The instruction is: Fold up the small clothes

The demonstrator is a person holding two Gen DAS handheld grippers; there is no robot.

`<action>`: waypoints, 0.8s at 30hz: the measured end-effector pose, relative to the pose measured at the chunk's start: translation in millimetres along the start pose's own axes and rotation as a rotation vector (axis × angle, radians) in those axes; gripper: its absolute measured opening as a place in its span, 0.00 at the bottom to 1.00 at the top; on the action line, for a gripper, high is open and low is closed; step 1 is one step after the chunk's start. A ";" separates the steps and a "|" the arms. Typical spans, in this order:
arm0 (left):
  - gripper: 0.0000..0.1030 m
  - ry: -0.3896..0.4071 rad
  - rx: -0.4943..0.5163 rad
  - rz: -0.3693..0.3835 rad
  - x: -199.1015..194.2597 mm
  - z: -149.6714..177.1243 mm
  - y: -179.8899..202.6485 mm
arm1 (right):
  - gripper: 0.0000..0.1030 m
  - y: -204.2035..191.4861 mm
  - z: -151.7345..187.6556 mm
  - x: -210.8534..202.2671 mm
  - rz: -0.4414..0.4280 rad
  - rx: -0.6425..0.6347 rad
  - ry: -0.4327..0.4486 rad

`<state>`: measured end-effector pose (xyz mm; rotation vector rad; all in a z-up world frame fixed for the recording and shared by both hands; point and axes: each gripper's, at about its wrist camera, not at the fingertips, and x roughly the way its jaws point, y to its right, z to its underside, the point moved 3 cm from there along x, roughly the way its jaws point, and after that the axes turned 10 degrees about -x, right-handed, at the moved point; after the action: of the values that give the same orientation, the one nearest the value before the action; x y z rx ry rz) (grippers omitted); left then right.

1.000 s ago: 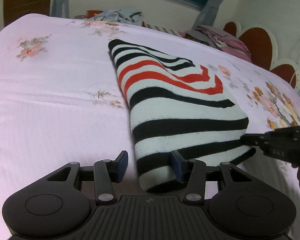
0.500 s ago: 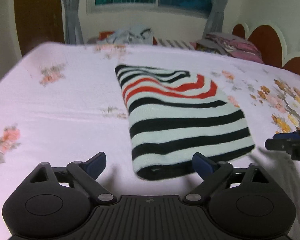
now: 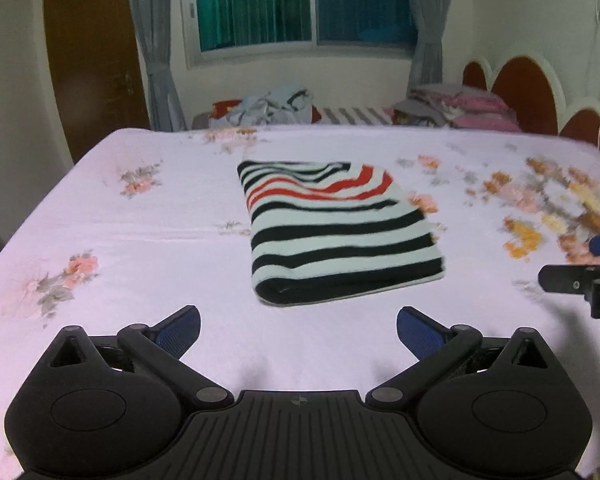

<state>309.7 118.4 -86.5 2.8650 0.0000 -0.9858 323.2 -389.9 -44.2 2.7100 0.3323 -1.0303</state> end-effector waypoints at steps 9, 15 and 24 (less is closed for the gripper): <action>1.00 0.074 -0.022 0.016 -62.9 -0.2 8.3 | 1.00 -4.9 4.8 -68.4 0.009 0.022 0.083; 1.00 0.099 -0.029 0.027 -101.5 11.0 17.9 | 1.00 -9.0 11.2 -100.4 0.015 0.015 0.113; 1.00 0.165 -0.053 0.030 -159.1 27.5 26.2 | 1.00 -11.8 25.9 -145.5 0.023 0.028 0.152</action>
<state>168.3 95.2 -7.6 2.8792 -0.0029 -0.7302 197.8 -405.1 33.4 2.8178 0.3144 -0.8306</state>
